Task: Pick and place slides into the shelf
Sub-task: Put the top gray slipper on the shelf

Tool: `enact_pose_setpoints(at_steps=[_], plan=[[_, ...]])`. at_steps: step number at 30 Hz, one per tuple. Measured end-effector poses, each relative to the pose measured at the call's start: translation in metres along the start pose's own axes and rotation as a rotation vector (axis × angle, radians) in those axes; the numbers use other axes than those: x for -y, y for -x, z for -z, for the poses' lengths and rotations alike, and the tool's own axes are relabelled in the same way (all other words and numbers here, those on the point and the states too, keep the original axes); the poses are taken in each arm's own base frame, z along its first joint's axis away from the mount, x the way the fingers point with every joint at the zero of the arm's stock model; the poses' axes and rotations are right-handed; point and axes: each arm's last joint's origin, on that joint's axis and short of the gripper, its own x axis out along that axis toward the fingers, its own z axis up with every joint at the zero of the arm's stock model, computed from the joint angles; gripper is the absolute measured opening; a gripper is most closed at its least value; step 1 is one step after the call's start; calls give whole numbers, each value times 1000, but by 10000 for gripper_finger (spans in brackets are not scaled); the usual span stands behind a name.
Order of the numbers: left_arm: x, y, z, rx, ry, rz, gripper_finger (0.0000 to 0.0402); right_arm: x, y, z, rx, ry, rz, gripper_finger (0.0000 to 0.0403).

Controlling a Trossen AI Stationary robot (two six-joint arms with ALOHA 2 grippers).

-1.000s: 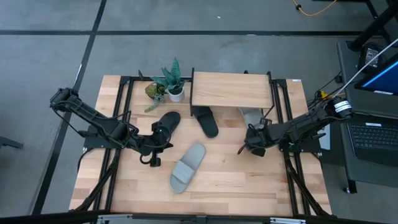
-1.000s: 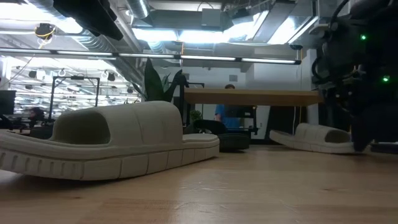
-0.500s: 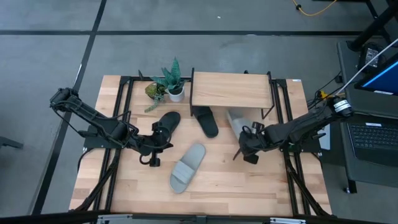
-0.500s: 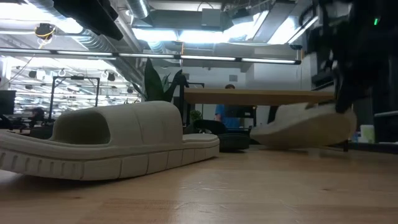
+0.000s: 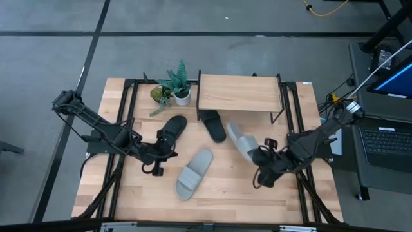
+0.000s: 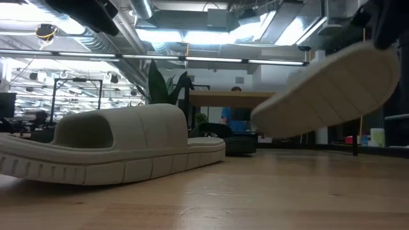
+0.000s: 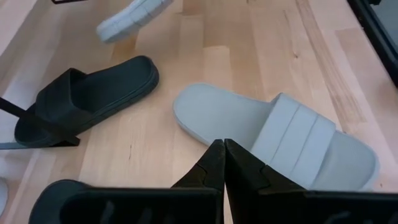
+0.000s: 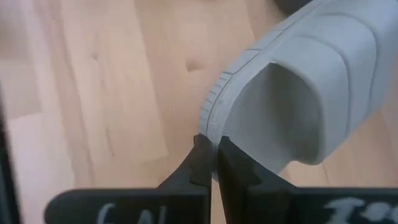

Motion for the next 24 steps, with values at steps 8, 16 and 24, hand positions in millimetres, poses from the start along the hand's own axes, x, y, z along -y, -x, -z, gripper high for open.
enact_pose_setpoints(at_steps=[8, 16, 24], plan=[[1, 0, 0, 2, -1, 4, 0, -12, 26, 2, 162, 72, 81, 11], [1, 0, 0, 2, 2, 4, 0, -6, 45, -1, 241, 137, 219, 11], [1, 0, 0, 2, 2, 3, 0, 11, 54, -6, 209, 113, 342, 11]])
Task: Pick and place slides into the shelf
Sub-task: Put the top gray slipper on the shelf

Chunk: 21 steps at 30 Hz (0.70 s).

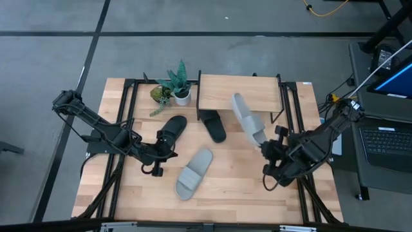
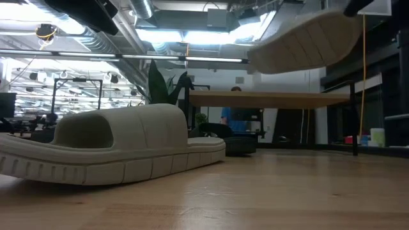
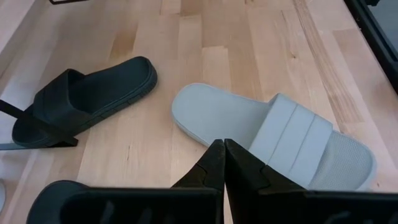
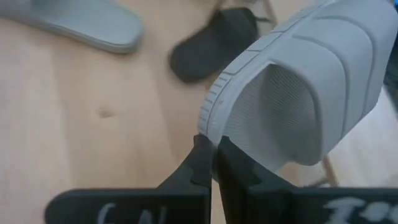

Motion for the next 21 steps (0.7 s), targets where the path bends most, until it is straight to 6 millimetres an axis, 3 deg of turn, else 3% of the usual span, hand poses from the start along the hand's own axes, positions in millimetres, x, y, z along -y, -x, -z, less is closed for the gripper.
enact_pose_setpoints(at_steps=[12, 21], plan=[[0, 0, 0, 1, -3, -1, 0, 30, -17, -5, -139, 30, 167, 11], [-1, 0, 0, 3, -2, -12, 0, 62, -13, -37, -163, -77, 154, 10]])
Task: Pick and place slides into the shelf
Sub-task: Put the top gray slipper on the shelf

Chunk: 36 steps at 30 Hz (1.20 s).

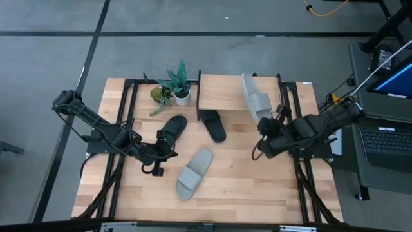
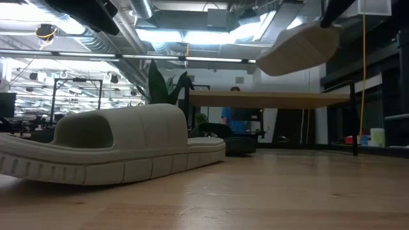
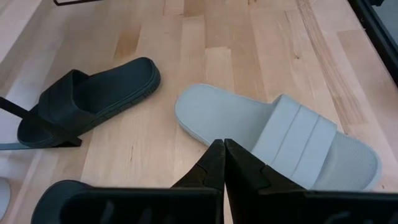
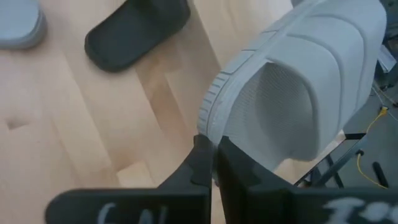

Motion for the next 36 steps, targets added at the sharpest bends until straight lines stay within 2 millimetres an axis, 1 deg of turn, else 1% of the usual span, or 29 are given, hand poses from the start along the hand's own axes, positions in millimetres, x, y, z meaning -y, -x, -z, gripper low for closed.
enact_pose_setpoints(at_steps=[5, 10, 12, 17, 21, 24, 28, 32, 36], plan=[[0, 0, 0, 0, 0, -1, 0, 18, -5, -14, -44, -34, -7, 10], [0, 0, 0, 0, -1, -1, 0, 31, -16, -21, -93, -35, 12, 10], [0, 0, 0, 0, -1, -1, 0, 33, -21, -23, -118, -25, 16, 10], [0, 0, 0, 0, -2, -4, 0, 30, -38, -32, -188, 21, 31, 10], [-1, 0, 0, 5, -4, -29, 0, 31, -45, -45, -207, 52, 38, 10], [-1, 0, 0, 5, -4, -31, 0, 37, -41, -58, -180, 54, 30, 10], [-1, 0, 0, 6, -4, -31, 0, 49, -28, -71, -111, 31, 40, 10], [-1, 0, 0, 5, -4, -31, 0, 57, -18, -73, -67, 14, 57, 10], [-1, 0, 0, 5, -4, -31, 0, 58, -19, -74, -64, 29, 80, 10]])
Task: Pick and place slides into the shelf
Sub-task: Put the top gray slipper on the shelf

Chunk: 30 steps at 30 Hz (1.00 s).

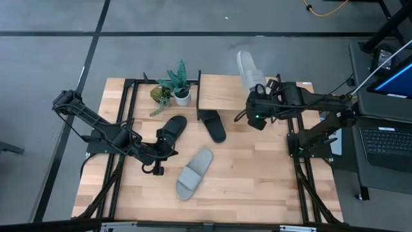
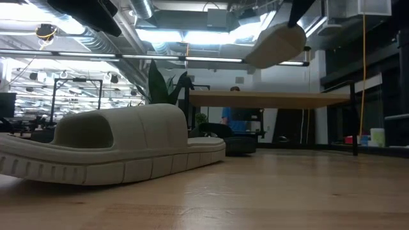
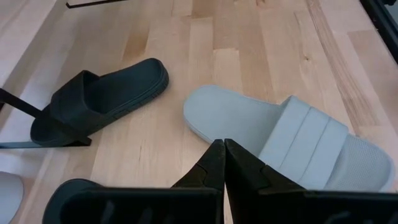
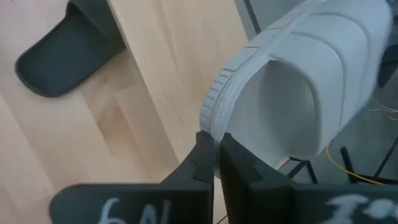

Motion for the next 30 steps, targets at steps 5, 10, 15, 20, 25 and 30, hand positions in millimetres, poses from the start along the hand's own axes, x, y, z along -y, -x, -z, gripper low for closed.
enact_pose_setpoints(at_steps=[5, 10, 15, 20, 25, 30], plan=[[0, 0, 0, 0, 0, 0, 0, 5, -3, -1, -4, 3, 22, 10], [0, 0, 0, 0, 0, 1, 0, 4, 0, 1, 5, 36, 13, 10], [0, 0, 0, 0, 0, 1, 0, -2, 8, 7, 34, 15, -9, 10], [0, 0, 0, 0, 0, 1, 0, -8, 8, 30, 44, -9, 5, 10], [0, 0, 0, 0, 0, 1, 0, -2, 6, 60, 49, -129, 10, 10], [0, 0, 0, 0, 0, 1, 0, 1, 7, 64, 46, -152, 15, 10]])
